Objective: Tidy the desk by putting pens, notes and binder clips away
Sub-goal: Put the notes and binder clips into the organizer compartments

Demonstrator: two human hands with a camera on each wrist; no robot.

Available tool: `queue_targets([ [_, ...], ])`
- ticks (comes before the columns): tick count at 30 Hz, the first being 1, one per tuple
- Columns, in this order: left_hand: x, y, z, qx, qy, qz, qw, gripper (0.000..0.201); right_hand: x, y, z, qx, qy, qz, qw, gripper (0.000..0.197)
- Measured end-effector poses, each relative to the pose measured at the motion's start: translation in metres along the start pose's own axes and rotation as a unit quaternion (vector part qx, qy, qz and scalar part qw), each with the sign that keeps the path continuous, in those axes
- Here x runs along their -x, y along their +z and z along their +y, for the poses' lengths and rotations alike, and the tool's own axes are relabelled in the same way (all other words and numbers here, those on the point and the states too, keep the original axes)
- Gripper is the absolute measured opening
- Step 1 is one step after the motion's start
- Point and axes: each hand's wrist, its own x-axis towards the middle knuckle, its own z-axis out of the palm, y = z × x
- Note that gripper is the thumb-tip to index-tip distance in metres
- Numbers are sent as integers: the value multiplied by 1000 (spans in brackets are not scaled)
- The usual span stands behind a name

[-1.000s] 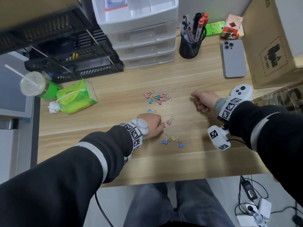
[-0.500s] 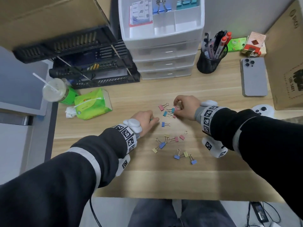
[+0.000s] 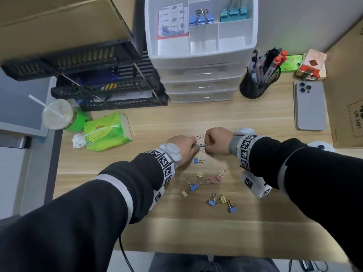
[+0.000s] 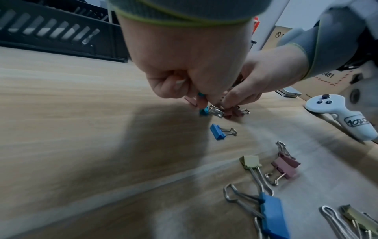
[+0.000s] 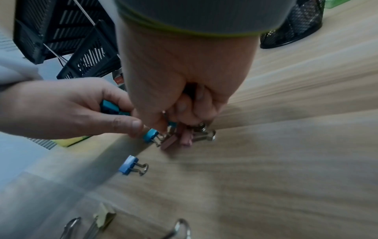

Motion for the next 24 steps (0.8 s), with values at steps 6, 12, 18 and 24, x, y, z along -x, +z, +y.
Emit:
queue_targets([
  [6,-7,-11,1,-8,-6,30,999,37,1,-28,19,-106,-2,71,992,4],
  [12,-11,-18,-2,-36,40,-6,999,29,-3,-54,43,-384,110,82,913,19],
  [18,-15,-14,1,-100,80,-64,990,32,-5,-64,59,-546,200,146,801,29],
  [24,-15,-13,5,-120,80,-93,985,30,-5,-59,65,-541,214,130,803,27],
])
